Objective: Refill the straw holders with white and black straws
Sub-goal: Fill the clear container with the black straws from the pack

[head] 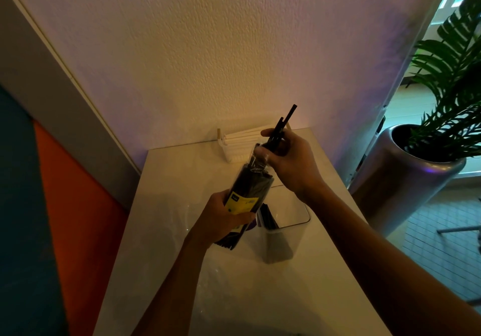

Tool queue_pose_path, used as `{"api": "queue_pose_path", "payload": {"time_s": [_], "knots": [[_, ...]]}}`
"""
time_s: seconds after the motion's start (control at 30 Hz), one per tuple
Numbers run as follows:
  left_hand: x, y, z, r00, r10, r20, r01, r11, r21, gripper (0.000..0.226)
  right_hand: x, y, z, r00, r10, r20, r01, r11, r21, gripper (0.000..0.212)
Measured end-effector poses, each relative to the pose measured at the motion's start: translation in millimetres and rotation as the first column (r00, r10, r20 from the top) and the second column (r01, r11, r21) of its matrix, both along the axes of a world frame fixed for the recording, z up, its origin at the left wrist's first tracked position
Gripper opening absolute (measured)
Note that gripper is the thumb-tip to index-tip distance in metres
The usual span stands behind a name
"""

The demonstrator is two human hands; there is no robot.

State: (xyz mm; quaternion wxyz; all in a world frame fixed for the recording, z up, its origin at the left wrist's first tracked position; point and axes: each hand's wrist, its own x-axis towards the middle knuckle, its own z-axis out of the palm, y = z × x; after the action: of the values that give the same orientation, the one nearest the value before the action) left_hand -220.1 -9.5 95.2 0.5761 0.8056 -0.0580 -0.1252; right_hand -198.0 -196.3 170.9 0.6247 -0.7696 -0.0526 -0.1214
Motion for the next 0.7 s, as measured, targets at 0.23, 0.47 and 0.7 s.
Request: {"api": "queue_pose_path", "payload": {"time_s": [0.23, 0.47, 0.7], "knots": [[-0.7, 1.1, -3.0, 1.000, -0.004, -0.003, 0.004, 1.000, -0.003, 0.042, 0.7, -0.1, -3.3, 0.995, 0.059, -0.081, -0.059, 0.998, 0.008, 0.029], [-1.6, -0.6, -2.2, 1.000, 0.006, -0.016, -0.006, 1.000, -0.010, 0.041, 0.5, 5.1, -3.9, 0.993, 0.061, -0.102, -0.059, 0.998, 0.023, 0.021], [-4.6, 1.5, -10.8, 0.999, 0.036, -0.018, -0.036, 0.999, -0.010, 0.044, 3.4, 3.7, 4.0, 0.995, 0.058, -0.077, -0.060, 0.998, -0.024, 0.013]]}}
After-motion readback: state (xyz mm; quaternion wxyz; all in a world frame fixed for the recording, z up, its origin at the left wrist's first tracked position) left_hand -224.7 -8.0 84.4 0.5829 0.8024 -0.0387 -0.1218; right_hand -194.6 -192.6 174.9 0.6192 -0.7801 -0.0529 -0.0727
